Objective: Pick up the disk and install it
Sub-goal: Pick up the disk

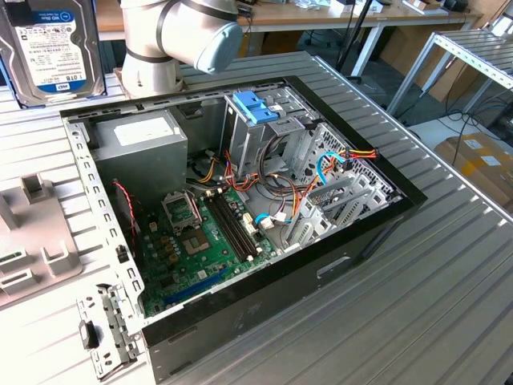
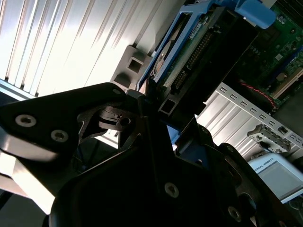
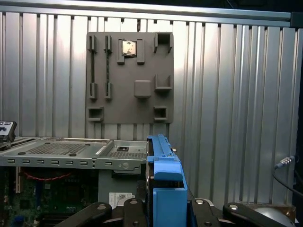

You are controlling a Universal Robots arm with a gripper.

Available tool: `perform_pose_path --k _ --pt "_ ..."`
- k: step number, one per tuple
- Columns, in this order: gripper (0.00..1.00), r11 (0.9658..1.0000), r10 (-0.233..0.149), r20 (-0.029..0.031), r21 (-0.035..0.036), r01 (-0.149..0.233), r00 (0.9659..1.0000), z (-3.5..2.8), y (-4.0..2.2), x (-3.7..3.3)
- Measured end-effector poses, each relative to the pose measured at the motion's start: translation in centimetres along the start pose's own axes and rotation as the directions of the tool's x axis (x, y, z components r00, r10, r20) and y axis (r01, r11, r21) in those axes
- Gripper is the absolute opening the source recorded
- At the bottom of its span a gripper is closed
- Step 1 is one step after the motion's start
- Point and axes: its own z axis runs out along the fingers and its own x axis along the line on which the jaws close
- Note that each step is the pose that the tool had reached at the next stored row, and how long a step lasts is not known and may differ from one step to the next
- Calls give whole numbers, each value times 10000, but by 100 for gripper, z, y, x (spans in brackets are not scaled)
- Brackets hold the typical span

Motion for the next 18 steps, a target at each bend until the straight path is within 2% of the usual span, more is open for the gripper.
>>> perform_pose_path --k 10,18 --pt "37 10000 0 -1 1 0 10000 1 -23 18" --pt "37 10000 0 -2 0 0 10000 4 -72 53"
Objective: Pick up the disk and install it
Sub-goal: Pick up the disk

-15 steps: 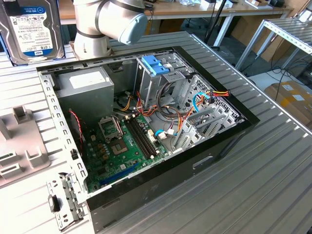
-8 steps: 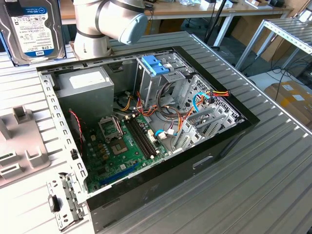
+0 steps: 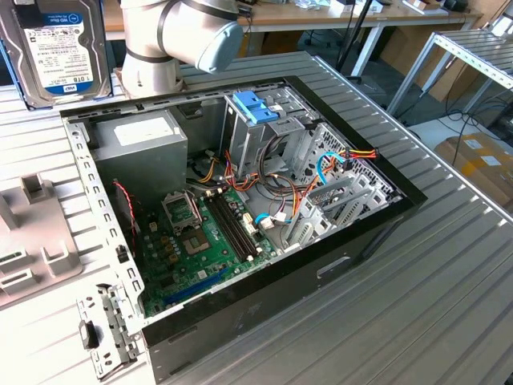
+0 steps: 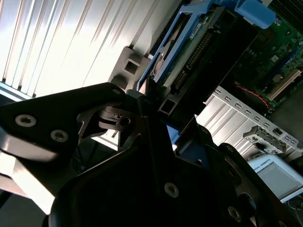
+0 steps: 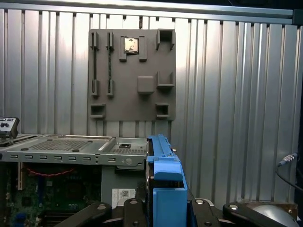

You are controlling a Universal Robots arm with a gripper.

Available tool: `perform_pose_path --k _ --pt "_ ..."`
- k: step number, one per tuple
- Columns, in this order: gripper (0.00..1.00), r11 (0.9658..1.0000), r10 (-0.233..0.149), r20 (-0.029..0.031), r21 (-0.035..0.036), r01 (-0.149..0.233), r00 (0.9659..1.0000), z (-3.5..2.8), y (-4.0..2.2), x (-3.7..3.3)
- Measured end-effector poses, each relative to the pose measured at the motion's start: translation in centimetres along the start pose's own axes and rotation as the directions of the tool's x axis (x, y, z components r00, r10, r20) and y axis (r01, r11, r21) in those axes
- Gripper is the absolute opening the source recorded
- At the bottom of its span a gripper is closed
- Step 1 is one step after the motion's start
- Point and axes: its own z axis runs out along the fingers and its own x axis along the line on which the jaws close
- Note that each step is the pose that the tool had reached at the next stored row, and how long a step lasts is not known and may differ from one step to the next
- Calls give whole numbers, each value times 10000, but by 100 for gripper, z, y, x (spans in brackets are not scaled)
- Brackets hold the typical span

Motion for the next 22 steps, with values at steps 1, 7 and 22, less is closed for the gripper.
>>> perform_pose_path --k 1,7,22 --pt "37 10000 0 1 1 0 10000 1 -3 7" --pt "37 10000 0 0 0 0 10000 1 -28 79" --pt "37 10000 0 -2 0 0 10000 3 -79 215"
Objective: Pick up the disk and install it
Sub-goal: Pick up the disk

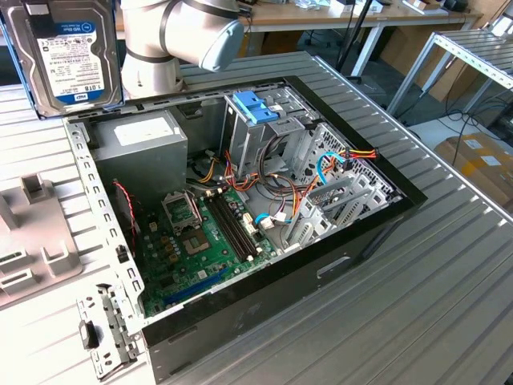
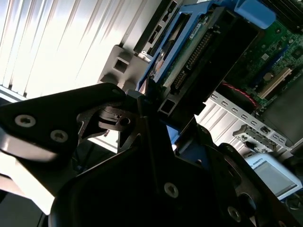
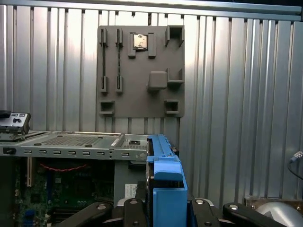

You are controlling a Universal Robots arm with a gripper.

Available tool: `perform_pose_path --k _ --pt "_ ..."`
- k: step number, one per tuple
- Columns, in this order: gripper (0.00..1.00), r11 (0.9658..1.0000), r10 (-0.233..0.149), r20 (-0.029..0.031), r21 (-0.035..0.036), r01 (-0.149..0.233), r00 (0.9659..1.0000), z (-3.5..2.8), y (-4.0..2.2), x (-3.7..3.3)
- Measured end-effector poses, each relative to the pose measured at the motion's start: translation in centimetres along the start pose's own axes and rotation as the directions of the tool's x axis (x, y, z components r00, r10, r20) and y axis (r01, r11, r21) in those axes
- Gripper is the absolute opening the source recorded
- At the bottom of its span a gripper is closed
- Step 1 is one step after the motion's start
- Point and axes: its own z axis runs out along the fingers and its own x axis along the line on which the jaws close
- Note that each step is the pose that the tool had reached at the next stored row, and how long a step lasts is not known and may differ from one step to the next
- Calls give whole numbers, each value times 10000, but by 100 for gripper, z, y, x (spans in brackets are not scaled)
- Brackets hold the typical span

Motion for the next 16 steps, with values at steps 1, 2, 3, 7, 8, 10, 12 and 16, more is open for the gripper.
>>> perform_pose_path --k 1,2,3,7,8,10,12,16 --pt "37 10000 0 0 0 0 10000 0 -3 6" --pt "37 10000 0 -1 -1 0 10000 0 -8 16" --pt "37 10000 0 -1 -1 0 10000 0 -14 25" --pt "37 10000 -1 -2 0 1 10000 1 -31 59" --pt "37 10000 -1 -2 -1 1 10000 1 -34 65" --pt "37 10000 0 -2 0 0 10000 2 -40 77" --pt "37 10000 0 -3 -1 0 10000 1 -47 91" --pt "37 10000 0 -3 0 0 10000 2 -62 122"
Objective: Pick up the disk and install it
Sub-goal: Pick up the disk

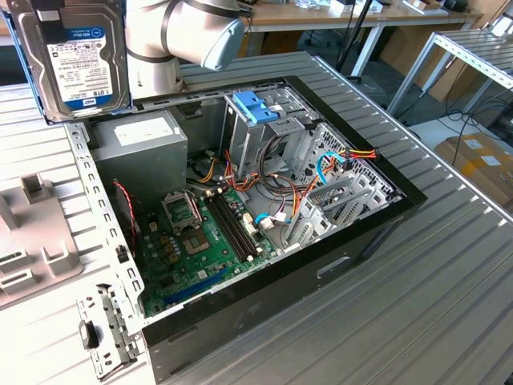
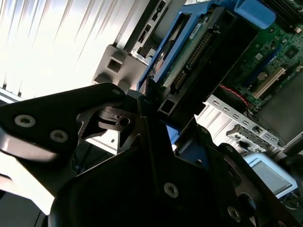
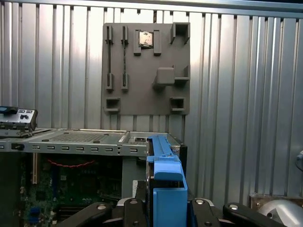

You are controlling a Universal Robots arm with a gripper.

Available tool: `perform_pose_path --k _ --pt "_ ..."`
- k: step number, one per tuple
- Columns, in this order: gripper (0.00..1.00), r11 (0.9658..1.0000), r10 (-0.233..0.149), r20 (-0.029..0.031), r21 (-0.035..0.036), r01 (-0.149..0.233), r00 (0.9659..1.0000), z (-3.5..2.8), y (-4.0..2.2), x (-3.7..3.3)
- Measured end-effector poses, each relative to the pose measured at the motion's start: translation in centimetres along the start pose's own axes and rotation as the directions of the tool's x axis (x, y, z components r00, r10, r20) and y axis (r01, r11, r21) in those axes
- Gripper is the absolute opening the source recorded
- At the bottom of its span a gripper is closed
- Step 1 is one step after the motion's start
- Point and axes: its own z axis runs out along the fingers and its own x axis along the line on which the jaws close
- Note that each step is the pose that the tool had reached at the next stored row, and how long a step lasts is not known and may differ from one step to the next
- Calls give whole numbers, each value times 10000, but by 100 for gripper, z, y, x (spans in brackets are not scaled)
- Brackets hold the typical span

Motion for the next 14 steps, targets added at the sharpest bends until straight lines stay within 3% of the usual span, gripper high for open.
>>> perform_pose_path --k 14 --pt "37 10000 0 -2 -1 0 10000 2 -49 98"
